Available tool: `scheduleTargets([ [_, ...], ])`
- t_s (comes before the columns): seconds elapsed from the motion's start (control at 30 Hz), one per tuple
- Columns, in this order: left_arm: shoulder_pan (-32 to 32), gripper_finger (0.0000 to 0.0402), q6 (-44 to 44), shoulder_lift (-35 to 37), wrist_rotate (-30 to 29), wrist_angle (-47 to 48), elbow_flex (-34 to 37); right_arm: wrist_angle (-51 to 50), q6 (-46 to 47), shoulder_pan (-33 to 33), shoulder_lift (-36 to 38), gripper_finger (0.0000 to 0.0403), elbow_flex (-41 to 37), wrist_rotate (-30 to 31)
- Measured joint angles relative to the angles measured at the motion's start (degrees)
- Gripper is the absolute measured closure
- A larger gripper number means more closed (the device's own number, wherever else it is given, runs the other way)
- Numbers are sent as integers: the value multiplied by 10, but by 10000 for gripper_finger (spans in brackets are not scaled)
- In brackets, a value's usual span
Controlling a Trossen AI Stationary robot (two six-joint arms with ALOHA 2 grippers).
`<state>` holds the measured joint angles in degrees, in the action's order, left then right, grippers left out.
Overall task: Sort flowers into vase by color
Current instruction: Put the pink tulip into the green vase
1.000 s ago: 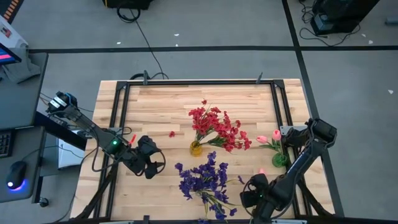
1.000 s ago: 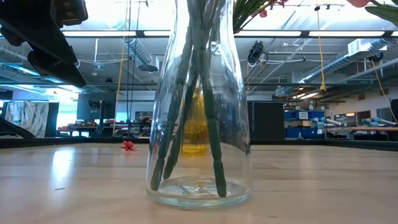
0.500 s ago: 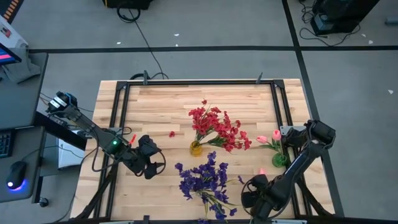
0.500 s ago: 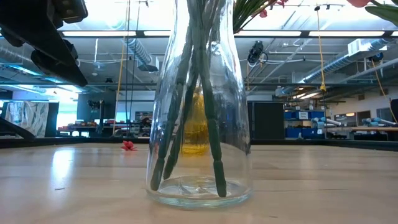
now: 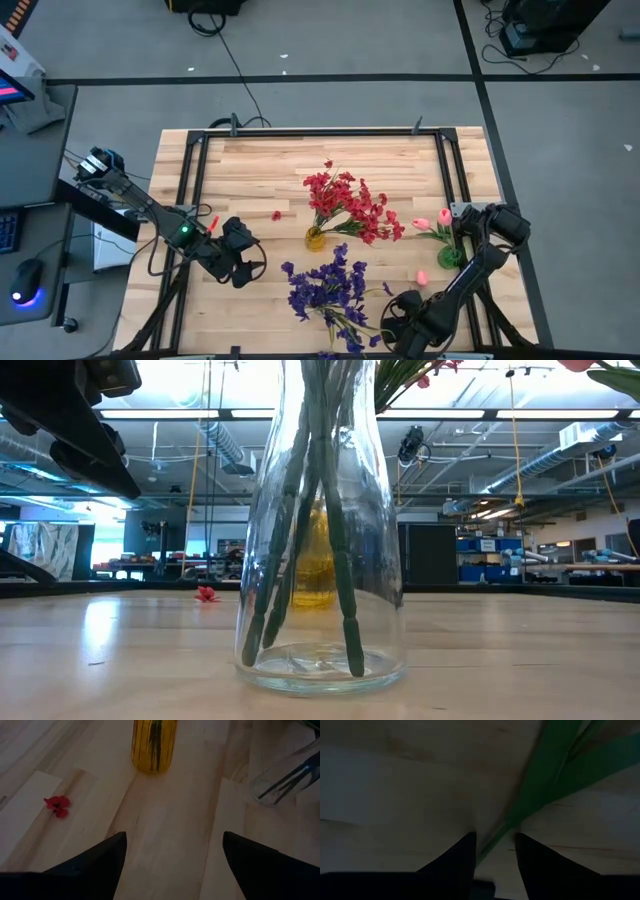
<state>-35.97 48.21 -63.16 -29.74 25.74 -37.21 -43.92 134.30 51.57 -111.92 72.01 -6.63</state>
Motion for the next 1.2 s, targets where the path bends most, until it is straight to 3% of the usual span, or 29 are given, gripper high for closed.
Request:
scheduleTargets([
  [0.2,0,67,0,0,-1,0,0,2,-4,-11,0,284,0,7],
  [0.53,0,67,0,0,-2,0,0,2,-17,-17,0,393,1,25],
  [0.9,0,67,-16,0,-5,0,0,5,-23,-17,3,398,0,28],
  [1.2,0,67,-17,0,-9,0,0,-18,-44,-18,56,398,0,113],
])
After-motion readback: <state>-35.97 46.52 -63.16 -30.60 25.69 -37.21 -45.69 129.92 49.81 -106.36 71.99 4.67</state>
